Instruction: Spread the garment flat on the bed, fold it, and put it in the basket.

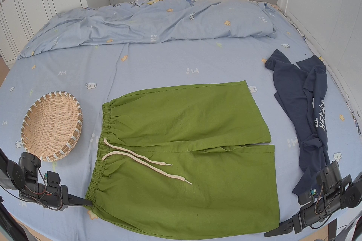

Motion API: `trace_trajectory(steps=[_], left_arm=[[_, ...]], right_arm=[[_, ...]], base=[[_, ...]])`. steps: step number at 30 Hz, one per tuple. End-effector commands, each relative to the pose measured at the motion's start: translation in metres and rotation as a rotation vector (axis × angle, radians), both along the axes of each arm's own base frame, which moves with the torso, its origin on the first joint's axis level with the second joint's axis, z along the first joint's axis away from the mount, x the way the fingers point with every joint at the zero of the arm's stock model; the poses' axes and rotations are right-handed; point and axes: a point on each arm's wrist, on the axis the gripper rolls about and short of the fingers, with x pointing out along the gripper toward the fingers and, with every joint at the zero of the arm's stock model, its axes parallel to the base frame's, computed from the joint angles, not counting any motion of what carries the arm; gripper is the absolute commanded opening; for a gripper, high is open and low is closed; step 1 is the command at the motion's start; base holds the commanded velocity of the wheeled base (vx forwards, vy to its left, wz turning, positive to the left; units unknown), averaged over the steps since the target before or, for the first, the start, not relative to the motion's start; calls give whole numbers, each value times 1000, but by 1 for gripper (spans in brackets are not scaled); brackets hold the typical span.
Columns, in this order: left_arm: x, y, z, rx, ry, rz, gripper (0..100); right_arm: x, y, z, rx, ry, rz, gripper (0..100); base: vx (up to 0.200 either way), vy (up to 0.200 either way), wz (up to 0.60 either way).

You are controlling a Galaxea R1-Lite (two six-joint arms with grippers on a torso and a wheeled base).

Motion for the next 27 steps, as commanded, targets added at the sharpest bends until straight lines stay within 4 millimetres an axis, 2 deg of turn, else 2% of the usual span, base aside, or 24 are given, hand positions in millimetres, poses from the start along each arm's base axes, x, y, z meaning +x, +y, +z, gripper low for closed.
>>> trace_trajectory(steps=[1, 7, 25, 26, 27], left_arm=[[0, 0, 0, 1, -2, -2, 0], [0, 0, 0, 1, -2, 0, 0], [0, 1, 0, 1, -2, 4, 0], [0, 1, 0, 1, -2, 4, 0], [0, 1, 0, 1, -2, 4, 0]], right_arm=[[4, 4, -7, 17, 52, 22, 100], [12, 7, -10, 30, 67, 30, 100], [16, 10, -10, 30, 69, 42, 100], [16, 10, -10, 30, 69, 42, 0], [16, 10, -10, 30, 69, 42, 0]], base=[[0, 0, 0], [0, 0, 0], [0, 0, 0], [0, 0, 0], [0, 0, 0]])
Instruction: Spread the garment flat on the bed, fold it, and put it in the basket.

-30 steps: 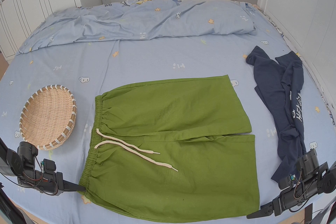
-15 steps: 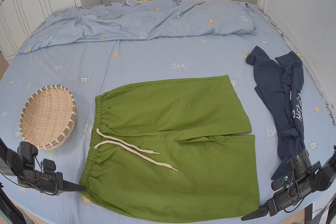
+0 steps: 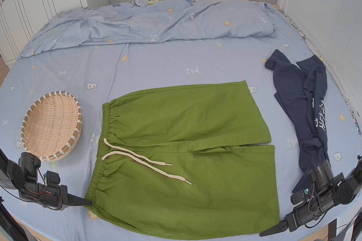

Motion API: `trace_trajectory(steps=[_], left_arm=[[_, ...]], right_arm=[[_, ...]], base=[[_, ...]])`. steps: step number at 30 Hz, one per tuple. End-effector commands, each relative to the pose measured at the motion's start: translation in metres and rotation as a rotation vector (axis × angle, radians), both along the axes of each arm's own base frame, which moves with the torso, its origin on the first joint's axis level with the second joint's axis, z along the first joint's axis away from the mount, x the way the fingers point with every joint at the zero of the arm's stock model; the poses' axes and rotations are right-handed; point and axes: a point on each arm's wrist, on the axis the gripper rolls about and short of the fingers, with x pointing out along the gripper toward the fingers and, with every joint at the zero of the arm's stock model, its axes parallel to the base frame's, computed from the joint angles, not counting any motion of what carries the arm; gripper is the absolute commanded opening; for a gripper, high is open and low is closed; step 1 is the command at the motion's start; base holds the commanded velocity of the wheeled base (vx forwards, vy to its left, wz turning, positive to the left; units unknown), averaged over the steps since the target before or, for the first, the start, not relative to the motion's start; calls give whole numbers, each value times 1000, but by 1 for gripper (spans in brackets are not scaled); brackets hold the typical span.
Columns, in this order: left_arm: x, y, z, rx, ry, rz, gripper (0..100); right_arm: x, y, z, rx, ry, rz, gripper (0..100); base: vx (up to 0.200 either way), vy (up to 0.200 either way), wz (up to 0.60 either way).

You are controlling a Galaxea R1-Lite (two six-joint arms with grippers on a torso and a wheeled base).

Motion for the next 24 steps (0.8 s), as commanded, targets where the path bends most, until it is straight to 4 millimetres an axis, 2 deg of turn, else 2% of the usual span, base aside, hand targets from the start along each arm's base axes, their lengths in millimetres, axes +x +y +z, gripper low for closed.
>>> trace_trajectory(steps=[1, 14, 19, 24], left_arm=[[0, 0, 0, 1, -1, 1, 0], [-2, 3, 1, 0, 0, 19, 0], [-11, -3, 5, -1, 7, 8, 0], [-31, -6, 2, -10, 51, 37, 0]], right_arm=[[0, 0, 0, 0, 3, 0, 0], [-13, -5, -3, -11, 44, -16, 0], [-21, -12, 3, -16, 24, -52, 0], [-37, -17, 14, -20, 40, -61, 0]], base=[[0, 0, 0], [0, 0, 0], [0, 0, 0], [0, 0, 0]])
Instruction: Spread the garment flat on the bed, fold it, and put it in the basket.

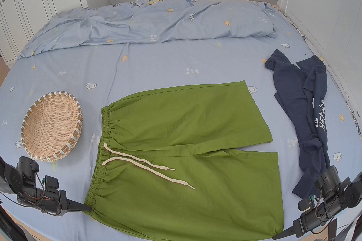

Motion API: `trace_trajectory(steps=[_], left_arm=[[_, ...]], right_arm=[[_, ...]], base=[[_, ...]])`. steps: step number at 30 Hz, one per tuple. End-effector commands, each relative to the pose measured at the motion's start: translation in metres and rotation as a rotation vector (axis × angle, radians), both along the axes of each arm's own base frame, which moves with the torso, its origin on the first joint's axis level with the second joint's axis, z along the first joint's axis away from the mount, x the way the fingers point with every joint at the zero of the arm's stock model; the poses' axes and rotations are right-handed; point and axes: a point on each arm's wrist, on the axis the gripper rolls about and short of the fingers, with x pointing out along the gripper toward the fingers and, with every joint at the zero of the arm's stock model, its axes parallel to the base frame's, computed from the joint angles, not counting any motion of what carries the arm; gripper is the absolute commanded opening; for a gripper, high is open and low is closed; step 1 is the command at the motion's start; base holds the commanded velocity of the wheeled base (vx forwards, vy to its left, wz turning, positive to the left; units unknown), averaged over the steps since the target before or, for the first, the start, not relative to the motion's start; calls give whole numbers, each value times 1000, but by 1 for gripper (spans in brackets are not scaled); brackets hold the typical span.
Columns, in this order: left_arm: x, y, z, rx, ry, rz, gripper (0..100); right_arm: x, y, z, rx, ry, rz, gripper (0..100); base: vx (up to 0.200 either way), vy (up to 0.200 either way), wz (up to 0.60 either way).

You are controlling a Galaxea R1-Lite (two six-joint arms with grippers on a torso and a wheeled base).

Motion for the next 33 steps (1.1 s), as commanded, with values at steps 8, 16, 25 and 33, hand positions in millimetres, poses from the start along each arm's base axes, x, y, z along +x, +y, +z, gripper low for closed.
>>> trace_trajectory(steps=[8, 16, 25, 33], left_arm=[[-26, 0, 0, -2, 35, 64, 0], [-18, -10, 56, -27, 25, 95, 0], [14, -13, 126, -40, -1, 64, 0], [54, -2, 142, -67, -3, 115, 0]], right_arm=[[-18, -5, 23, 17, -56, -11, 0], [3, -6, 72, 52, -188, -97, 0], [41, -1, 160, 84, -325, -114, 0], [92, 5, 198, 107, -395, -140, 0]], base=[[0, 0, 0], [0, 0, 0], [0, 0, 0], [0, 0, 0]])
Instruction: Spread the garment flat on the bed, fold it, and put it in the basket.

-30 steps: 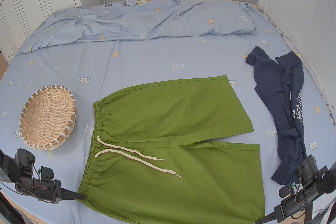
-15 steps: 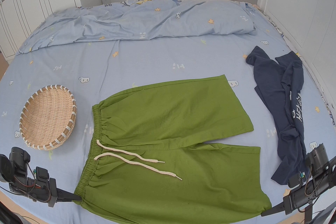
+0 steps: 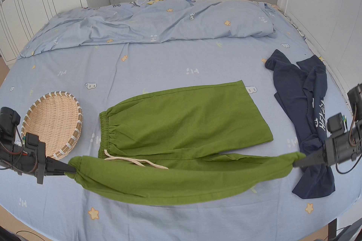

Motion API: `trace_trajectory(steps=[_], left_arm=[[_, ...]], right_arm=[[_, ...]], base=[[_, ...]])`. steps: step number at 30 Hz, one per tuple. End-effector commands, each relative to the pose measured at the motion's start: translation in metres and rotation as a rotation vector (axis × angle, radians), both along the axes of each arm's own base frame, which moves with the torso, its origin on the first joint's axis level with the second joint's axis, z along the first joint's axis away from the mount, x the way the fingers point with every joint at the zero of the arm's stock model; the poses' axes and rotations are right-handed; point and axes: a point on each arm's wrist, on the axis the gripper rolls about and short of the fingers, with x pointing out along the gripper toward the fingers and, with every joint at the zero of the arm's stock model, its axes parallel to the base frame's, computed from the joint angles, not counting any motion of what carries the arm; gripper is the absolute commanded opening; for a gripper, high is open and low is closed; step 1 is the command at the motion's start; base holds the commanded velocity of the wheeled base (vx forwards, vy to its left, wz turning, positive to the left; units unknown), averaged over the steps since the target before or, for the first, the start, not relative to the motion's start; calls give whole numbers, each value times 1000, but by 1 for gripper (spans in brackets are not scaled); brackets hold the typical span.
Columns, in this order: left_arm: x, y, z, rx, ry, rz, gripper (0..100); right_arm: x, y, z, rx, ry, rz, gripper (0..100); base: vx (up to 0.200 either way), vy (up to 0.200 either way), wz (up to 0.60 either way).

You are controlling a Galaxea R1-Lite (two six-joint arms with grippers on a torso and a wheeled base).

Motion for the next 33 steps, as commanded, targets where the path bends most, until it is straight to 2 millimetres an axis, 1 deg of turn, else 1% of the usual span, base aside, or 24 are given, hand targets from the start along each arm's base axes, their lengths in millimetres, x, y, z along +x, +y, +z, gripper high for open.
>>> trace_trajectory(steps=[1, 5, 6, 8, 9, 10, 11, 13, 14, 17, 18, 22, 24, 25, 26, 28, 30, 32, 33], left_arm=[[37, 6, 22, -15, -18, 13, 0], [60, 8, 19, -20, -8, 1, 0], [63, 9, 20, -21, -7, 3, 0], [77, 11, 20, -24, -7, 6, 0], [78, 11, 21, -24, -9, 6, 0], [87, 12, 22, -25, -15, 4, 0], [92, 13, 23, -26, -18, 6, 0], [92, 13, 23, -26, -18, 6, 0], [107, 15, 27, -31, -28, 16, 0], [119, 16, 27, -34, -30, 15, 0], [123, 13, 27, -34, -31, 1, 0], [133, 11, 27, -33, -41, -7, 0], [133, 11, 27, -33, -41, -7, 0], [141, 12, 27, -31, -50, -9, 0], [145, 13, 27, -29, -54, -8, 0], [148, 14, 27, -29, -56, -8, 0], [156, 15, 26, -28, -60, -9, 0], [156, 15, 26, -28, -62, -9, 0], [164, 18, 26, -27, -68, -6, 0]], right_arm=[[43, 4, 36, 21, -58, -27, 0], [71, 8, 49, 27, -101, -31, 0], [74, 8, 50, 29, -104, -34, 0], [92, 11, 56, 36, -128, -40, 0], [93, 11, 56, 36, -130, -40, 0], [105, 10, 58, 38, -147, -49, 0], [111, 9, 59, 40, -155, -53, 0], [111, 9, 59, 40, -155, -53, 0], [130, 9, 62, 44, -185, -60, 0], [147, 7, 64, 45, -206, -73, 0], [152, 5, 64, 45, -214, -82, 0], [165, -2, 63, 44, -229, -103, 0], [165, -2, 63, 44, -229, -103, 0], [172, -6, 62, 48, -260, -115, 0], [175, -6, 63, 51, -280, -115, 0], [177, -6, 63, 53, -295, -118, 0], [183, -6, 62, 60, -317, -123, 0], [183, -6, 62, 61, -317, -124, 0], [190, -6, 60, 65, -339, -124, 0]], base=[[0, 0, 0], [0, 0, 0], [0, 0, 0], [0, 0, 0], [0, 0, 0], [0, 0, 0], [0, 0, 0], [0, 0, 0], [0, 0, 0], [0, 0, 0], [0, 0, 0], [0, 0, 0], [0, 0, 0], [0, 0, 0], [0, 0, 0], [0, 0, 0], [0, 0, 0], [0, 0, 0], [0, 0, 0]])
